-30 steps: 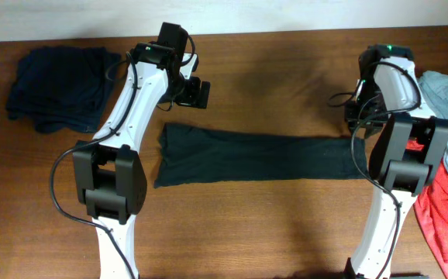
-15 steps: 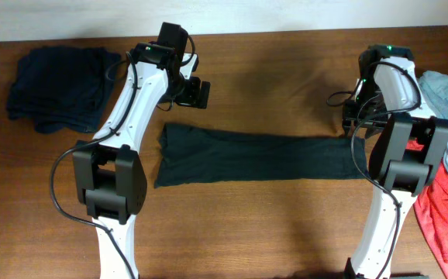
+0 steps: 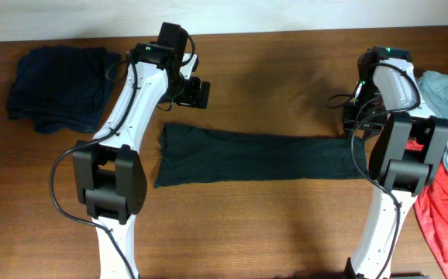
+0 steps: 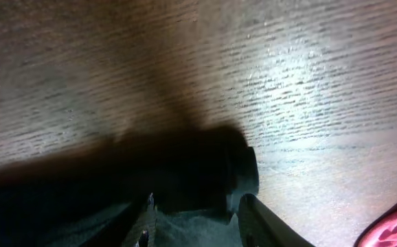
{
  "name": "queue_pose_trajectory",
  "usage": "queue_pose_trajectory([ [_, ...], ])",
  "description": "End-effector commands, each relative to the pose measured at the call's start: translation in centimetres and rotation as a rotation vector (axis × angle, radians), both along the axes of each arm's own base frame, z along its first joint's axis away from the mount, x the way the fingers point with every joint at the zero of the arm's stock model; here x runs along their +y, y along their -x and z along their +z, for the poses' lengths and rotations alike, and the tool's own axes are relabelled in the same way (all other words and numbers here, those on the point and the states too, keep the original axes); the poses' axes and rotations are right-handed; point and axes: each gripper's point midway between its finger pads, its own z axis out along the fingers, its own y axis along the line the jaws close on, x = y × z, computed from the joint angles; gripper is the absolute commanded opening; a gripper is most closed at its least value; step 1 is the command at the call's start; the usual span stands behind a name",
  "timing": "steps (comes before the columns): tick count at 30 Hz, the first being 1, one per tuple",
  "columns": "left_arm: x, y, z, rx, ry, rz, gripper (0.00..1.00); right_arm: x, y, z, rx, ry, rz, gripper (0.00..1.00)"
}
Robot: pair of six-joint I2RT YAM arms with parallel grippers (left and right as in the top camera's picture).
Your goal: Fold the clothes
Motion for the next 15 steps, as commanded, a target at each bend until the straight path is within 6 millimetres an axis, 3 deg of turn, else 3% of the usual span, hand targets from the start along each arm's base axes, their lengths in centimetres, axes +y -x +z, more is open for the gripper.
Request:
queue_pose_trajectory([
  [1, 0.11, 0.00, 0.50, -0.010, 0.006, 0.002, 0.99, 0.08, 0.22, 0.53, -0.002, 0.006, -0.029, 0.43],
  [13, 0.11, 0.00, 0.50, -0.010, 0.006, 0.002, 0.99, 0.39, 0.04, 0.48, -0.012, -0.002, -0.067, 0.05],
  [15, 0.11, 0.00, 0.50, -0.010, 0.006, 0.002, 0.99, 0.38, 0.04, 0.48, -0.011, -0.002, -0.066, 0.04],
])
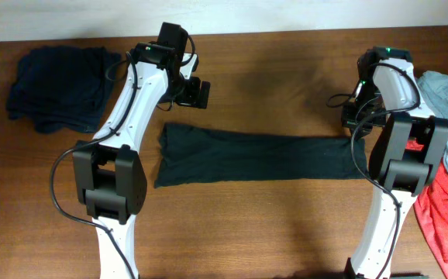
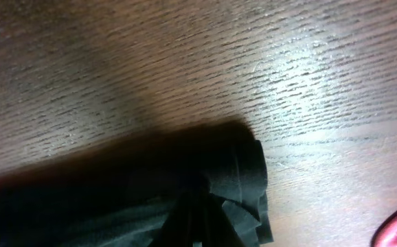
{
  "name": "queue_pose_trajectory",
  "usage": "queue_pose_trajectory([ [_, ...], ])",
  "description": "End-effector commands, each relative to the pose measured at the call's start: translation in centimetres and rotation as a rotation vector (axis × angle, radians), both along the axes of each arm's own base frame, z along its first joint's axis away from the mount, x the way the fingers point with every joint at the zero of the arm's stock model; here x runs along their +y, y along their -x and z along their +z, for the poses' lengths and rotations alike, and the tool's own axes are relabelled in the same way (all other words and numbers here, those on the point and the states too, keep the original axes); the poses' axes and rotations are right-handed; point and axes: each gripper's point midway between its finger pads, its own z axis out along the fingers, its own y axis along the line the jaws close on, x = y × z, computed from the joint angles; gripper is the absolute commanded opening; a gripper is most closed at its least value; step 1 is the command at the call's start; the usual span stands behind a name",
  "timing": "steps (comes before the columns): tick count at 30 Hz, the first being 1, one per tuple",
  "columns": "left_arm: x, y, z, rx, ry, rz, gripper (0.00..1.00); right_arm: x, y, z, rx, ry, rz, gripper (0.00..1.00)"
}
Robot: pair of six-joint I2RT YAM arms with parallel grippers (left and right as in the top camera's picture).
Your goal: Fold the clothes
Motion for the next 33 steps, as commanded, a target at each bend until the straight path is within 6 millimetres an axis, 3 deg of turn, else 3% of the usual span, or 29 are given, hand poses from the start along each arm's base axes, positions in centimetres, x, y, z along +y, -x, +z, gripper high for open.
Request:
queue_pose_trajectory([
  [1, 0.1, 0.0, 0.5, -0.009, 0.006, 0.002, 0.99, 0.0, 0.0, 0.5, -0.010, 0.003, -0.010, 0.04],
  [7, 0.1, 0.0, 0.5, -0.009, 0.006, 0.002, 0.99, 0.1, 0.3, 1.2, 0.006, -0.002, -0.005, 0.04],
  [19, 0.1, 0.0, 0.5, -0.009, 0.006, 0.002, 0.99, 0.7, 3.4, 2.7, 0.141, -0.035, 0.017, 0.04],
  [33, 0.1, 0.0, 0.5, -0.009, 0.006, 0.002, 0.99, 1.4, 4.1, 3.0, 0.177, -0.044, 0.028, 0.04],
])
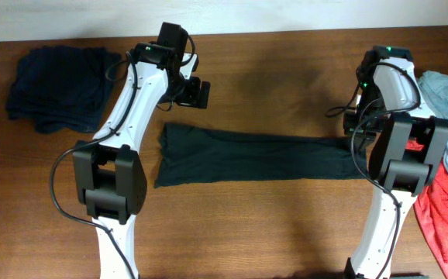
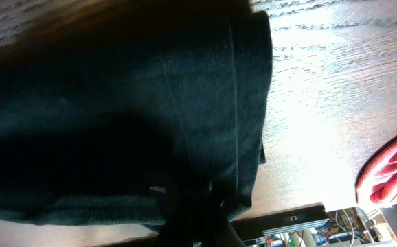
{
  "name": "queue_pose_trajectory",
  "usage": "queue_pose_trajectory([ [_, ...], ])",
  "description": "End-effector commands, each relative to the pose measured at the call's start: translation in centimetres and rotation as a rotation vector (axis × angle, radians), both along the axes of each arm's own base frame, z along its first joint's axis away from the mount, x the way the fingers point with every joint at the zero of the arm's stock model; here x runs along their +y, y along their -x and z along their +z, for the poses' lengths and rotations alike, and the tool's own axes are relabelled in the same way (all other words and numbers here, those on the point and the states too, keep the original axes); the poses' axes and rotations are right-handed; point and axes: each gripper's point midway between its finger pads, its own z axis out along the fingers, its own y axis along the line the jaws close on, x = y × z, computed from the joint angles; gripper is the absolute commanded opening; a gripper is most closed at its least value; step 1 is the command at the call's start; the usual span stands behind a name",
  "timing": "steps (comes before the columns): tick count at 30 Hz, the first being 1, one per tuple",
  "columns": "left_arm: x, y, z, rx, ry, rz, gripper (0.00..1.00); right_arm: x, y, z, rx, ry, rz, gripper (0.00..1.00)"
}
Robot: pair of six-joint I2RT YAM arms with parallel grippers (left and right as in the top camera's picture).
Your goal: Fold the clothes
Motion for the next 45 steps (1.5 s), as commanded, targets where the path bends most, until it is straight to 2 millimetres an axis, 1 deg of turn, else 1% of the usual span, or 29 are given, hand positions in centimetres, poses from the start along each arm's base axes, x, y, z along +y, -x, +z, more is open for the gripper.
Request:
queue_pose_trajectory([
  [1, 0.1, 0.0, 0.5, -0.010, 0.006, 0.002, 0.99, 0.5, -0.5, 0.9, -0.027, -0.003, 0.018, 0.04],
  [7, 0.1, 0.0, 0.5, -0.010, 0.006, 0.002, 0.99, 1.6, -0.7, 0.4, -0.029, -0.003, 0.048, 0.04],
  [12, 0.1, 0.0, 0.5, -0.010, 0.006, 0.002, 0.99, 2.0, -0.5, 0.2, -0.022, -0.003, 0.046, 0.04],
  [19, 0.1, 0.0, 0.5, -0.010, 0.006, 0.002, 0.99, 2.0, -0.6, 1.4, -0.057, 0.000, 0.043, 0.04],
  [22, 0.1, 0.0, 0.5, -0.010, 0.006, 0.002, 0.99, 1.9, -0.3, 1.5, -0.062, 0.005, 0.044, 0.04],
  [26, 0.1, 0.0, 0.5, -0.010, 0.006, 0.002, 0.99, 1.6, 0.5, 0.7, -0.058, 0.014, 0.040, 0.04],
  [29, 0.1, 0.0, 0.5, -0.010, 0.006, 0.002, 0.99, 1.1, 1.5, -0.5, -0.046, 0.012, 0.022, 0.04],
  [31, 0.1, 0.0, 0.5, -0.010, 0.006, 0.002, 0.99, 0.8, 1.7, -1.4, -0.057, 0.013, 0.010, 0.04],
  [38, 0.1, 0.0, 0.5, -0.010, 0.006, 0.002, 0.99, -0.4, 1.3, -2.9, -0.102, 0.023, -0.017, 0.04],
  [41, 0.1, 0.0, 0.5, -0.010, 0.006, 0.002, 0.99, -0.9, 0.7, -3.2, -0.131, 0.022, -0.015, 0.04],
  [45, 0.1, 0.0, 0.5, -0.010, 0.006, 0.002, 0.99, -1.0, 0.7, -3.3, -0.133, 0.016, -0.006, 0.04],
])
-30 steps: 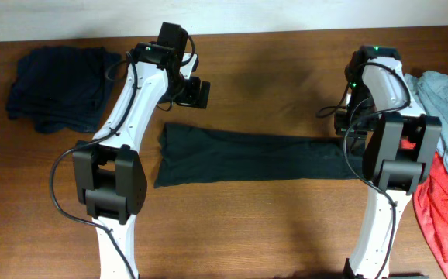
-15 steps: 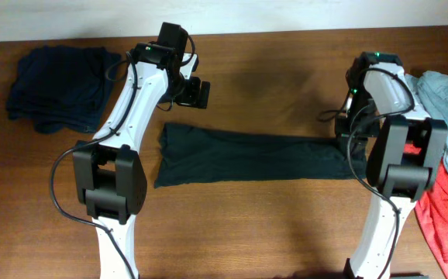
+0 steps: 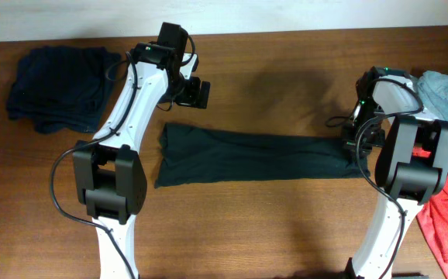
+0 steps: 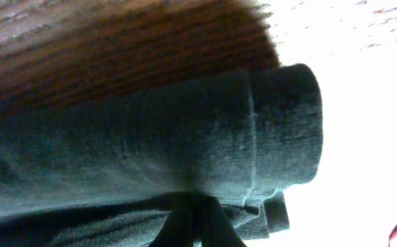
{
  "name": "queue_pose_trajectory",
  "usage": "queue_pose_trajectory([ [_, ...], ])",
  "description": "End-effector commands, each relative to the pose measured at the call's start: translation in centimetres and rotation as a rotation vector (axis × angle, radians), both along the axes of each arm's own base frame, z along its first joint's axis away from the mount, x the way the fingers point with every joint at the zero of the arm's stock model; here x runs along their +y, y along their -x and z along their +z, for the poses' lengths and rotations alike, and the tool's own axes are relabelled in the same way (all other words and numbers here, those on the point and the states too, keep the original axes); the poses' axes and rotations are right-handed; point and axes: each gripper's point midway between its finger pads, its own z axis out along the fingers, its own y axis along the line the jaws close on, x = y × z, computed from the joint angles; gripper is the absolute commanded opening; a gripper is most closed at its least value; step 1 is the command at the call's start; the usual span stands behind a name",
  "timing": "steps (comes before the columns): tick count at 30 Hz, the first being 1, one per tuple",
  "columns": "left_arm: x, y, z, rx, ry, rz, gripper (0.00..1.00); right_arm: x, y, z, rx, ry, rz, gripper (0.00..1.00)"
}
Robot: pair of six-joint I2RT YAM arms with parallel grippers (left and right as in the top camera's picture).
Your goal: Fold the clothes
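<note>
A dark green garment (image 3: 247, 155) lies as a long narrow strip across the middle of the table. My right gripper (image 3: 353, 144) is at the strip's right end and shut on it. In the right wrist view the closed fingertips (image 4: 197, 223) pinch bunched cloth, and a hemmed fold of the garment (image 4: 185, 130) drapes in front of them, with the table behind. My left gripper (image 3: 195, 93) hovers behind the strip's left end, apart from the cloth. Its jaw state is unclear from overhead.
A dark blue pile of clothes (image 3: 57, 87) sits at the back left. A light blue garment (image 3: 443, 91) and a red one (image 3: 446, 213) lie along the right edge beside the right arm. The left arm's base (image 3: 114, 182) stands in front of the strip's left end.
My right gripper, still shut on the garment's right end, has shifted a little toward the front. The strip's right end now sits slightly further left. The left arm has not moved.
My right gripper stood open at the back corner of the garment's right end. Then it was shut on that corner. Later the cloth filled the wrist view while held, and now the gripped end hangs folded over the fingers.
</note>
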Motion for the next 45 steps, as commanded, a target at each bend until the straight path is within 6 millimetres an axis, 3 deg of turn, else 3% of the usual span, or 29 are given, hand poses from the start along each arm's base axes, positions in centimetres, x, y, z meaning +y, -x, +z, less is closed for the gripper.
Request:
queue_pose_trajectory([
  [1, 0.1, 0.0, 0.5, -0.010, 0.006, 0.001, 0.99, -0.4, -0.1, 1.0, -0.031, 0.004, 0.009, 0.04],
  [21, 0.1, 0.0, 0.5, -0.010, 0.006, 0.001, 0.99, -0.8, 1.5, 1.6, 0.042, 0.018, 0.030, 0.05],
  [27, 0.1, 0.0, 0.5, -0.010, 0.006, 0.001, 0.99, -1.4, 1.7, 1.7, 0.052, 0.050, 0.044, 0.19],
  [38, 0.1, 0.0, 0.5, -0.010, 0.006, 0.001, 0.99, -1.7, 1.3, 1.6, 0.039, 0.068, 0.049, 0.18],
  [44, 0.1, 0.0, 0.5, -0.010, 0.006, 0.001, 0.99, -2.0, 2.6, 2.2, 0.097, 0.084, 0.064, 0.19],
  [45, 0.1, 0.0, 0.5, -0.010, 0.006, 0.001, 0.99, -1.9, 2.8, 2.3, 0.107, 0.075, 0.062, 0.23],
])
